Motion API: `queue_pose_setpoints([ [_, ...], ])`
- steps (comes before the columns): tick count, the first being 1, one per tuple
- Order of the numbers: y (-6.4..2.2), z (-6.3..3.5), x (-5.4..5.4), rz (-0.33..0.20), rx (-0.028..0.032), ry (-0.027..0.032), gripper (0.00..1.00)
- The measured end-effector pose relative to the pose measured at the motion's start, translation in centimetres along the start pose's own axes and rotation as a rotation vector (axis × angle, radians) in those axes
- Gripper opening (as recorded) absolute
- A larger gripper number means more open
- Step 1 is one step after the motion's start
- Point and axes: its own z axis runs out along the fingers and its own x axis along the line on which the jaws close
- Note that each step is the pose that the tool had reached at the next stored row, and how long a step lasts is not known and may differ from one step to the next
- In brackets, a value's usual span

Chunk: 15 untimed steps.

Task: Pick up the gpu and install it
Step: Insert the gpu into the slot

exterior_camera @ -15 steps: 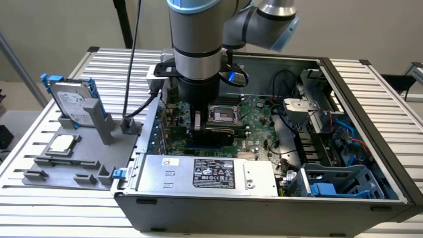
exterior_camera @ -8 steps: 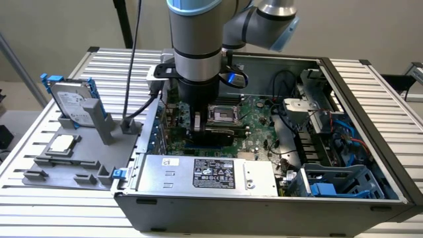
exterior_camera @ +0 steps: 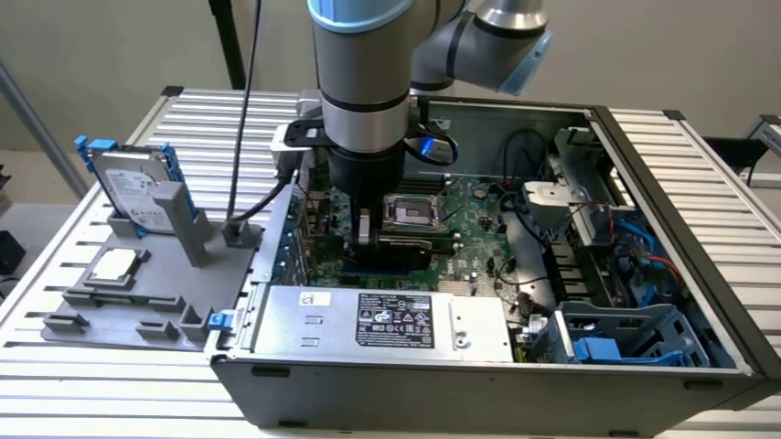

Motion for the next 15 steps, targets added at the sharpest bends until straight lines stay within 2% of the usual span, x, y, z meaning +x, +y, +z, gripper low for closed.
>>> queue_pose_setpoints([
  [3, -0.02, -0.27, 0.0, 0.0, 0.0003, -0.0021, 0.27],
  [6, -0.07, -1.46, 0.0, 0.0, -0.0014, -0.0004, 0.27],
  [7, -0.07, -1.55, 0.0, 0.0, -0.0016, -0.0003, 0.27],
  [15, -0.04, -0.96, 0.0, 0.0, -0.0023, -0.0009, 0.27],
])
